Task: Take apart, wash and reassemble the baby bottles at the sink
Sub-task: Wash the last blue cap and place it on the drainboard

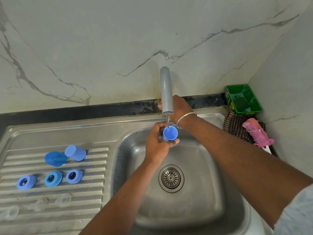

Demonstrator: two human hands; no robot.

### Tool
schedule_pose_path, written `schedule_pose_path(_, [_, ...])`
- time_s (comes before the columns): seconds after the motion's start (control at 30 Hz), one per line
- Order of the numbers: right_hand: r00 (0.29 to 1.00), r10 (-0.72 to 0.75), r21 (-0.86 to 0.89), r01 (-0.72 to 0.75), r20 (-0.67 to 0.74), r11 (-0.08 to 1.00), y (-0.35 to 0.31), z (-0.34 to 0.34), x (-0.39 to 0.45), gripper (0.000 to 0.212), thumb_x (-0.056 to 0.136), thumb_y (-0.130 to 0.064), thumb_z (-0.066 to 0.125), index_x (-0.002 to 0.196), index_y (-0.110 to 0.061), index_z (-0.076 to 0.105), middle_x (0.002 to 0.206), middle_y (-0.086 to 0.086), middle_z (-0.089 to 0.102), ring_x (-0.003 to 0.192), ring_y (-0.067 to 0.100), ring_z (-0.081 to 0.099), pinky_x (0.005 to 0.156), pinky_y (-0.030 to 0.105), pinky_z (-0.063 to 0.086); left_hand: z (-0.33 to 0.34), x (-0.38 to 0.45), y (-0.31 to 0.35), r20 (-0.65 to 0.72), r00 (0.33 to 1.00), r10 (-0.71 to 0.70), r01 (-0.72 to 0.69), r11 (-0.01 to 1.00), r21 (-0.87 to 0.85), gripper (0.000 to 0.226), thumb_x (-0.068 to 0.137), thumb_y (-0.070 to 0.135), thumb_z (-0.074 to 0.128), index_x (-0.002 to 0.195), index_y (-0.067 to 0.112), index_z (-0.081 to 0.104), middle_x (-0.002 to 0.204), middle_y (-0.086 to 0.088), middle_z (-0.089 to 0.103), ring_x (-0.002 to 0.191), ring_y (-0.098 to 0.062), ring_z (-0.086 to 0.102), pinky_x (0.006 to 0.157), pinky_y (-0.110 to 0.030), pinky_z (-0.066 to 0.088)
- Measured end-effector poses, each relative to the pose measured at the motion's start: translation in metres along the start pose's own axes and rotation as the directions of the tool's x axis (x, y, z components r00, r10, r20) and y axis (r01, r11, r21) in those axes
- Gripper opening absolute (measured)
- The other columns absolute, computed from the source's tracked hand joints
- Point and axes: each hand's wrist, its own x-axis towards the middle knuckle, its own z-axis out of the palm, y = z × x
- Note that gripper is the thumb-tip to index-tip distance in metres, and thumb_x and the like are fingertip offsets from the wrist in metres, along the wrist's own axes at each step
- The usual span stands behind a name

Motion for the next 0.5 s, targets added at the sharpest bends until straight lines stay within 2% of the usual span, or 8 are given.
schedule_pose_path(0.07, [1.0,0.006,0.003,-0.006,-0.004,1.0,-0.002,-0.001,-0.001,0.041,0.093,-0.03,0.061,0.057,-0.025,0.043,0.083,0.015,0.061,0.071,0.036,0.061,0.07,0.045,0.056,0.001,-0.002,0.001,0.026,1.0,0.016,-0.016,1.0,0.003,0.05,0.065,-0.003,0.084,0.099,0.02,0.055,0.092,0.01,0.066,0.09,-0.011,0.061,0.085,-0.027,0.048])
schedule_pose_path(0.17, [1.0,0.007,-0.005,-0.007,-0.003,1.0,-0.004,-0.002,-0.004,0.04,0.094,-0.029,0.061,0.058,-0.023,0.044,0.08,0.014,0.061,0.069,0.035,0.061,0.068,0.045,0.056,0.002,-0.002,0.003,0.062,0.998,0.001,-0.002,1.0,0.017,0.048,0.069,-0.001,0.083,0.1,0.022,0.054,0.094,0.011,0.068,0.093,-0.015,0.063,0.087,-0.034,0.051])
schedule_pose_path(0.23, [1.0,0.003,-0.001,-0.003,-0.006,1.0,-0.005,-0.004,-0.005,0.043,0.094,-0.028,0.06,0.056,-0.023,0.042,0.079,0.015,0.06,0.067,0.036,0.061,0.066,0.046,0.056,0.002,-0.002,0.011,0.033,0.998,-0.059,0.06,0.997,-0.04,0.045,0.074,0.0,0.081,0.106,0.017,0.053,0.098,0.006,0.068,0.092,-0.018,0.064,0.08,-0.04,0.053])
schedule_pose_path(0.27, [1.0,0.004,0.005,-0.004,-0.002,1.0,-0.005,-0.005,-0.005,0.045,0.094,-0.027,0.06,0.054,-0.023,0.041,0.079,0.016,0.06,0.067,0.037,0.061,0.066,0.046,0.056,0.0,-0.002,0.017,0.004,0.99,-0.14,0.14,0.983,-0.118,0.043,0.078,0.001,0.078,0.109,0.015,0.052,0.1,0.003,0.068,0.09,-0.019,0.065,0.074,-0.04,0.054])
schedule_pose_path(0.37, [1.0,0.022,0.024,-0.022,0.011,0.999,-0.005,-0.005,-0.005,0.046,0.094,-0.026,0.059,0.052,-0.025,0.041,0.08,0.016,0.061,0.069,0.037,0.062,0.066,0.046,0.056,-0.006,0.004,0.024,-0.021,0.907,-0.421,0.386,0.849,-0.361,0.028,0.091,0.019,0.07,0.114,0.014,0.055,0.111,-0.009,0.066,0.09,-0.024,0.067,0.067,-0.039,0.06])
schedule_pose_path(0.4, [1.0,0.021,0.033,-0.022,0.01,0.999,-0.006,-0.006,-0.006,0.045,0.094,-0.027,0.06,0.053,-0.025,0.042,0.081,0.016,0.061,0.07,0.036,0.062,0.067,0.046,0.057,-0.007,0.005,0.025,-0.003,0.87,-0.494,0.449,0.795,-0.408,0.026,0.093,0.026,0.066,0.114,0.013,0.057,0.109,-0.011,0.067,0.086,-0.024,0.068,0.064,-0.038,0.06])
schedule_pose_path(0.5, [0.999,0.026,0.048,-0.027,0.03,0.998,-0.009,-0.008,-0.009,0.039,0.094,-0.028,0.059,0.059,-0.025,0.043,0.088,0.013,0.061,0.073,0.033,0.062,0.073,0.044,0.056,-0.002,0.005,0.031,0.073,0.768,-0.636,0.576,0.638,-0.511,0.037,0.094,0.041,0.063,0.107,0.006,0.062,0.078,-0.011,0.07,0.063,-0.018,0.057,0.051,-0.024,0.052])
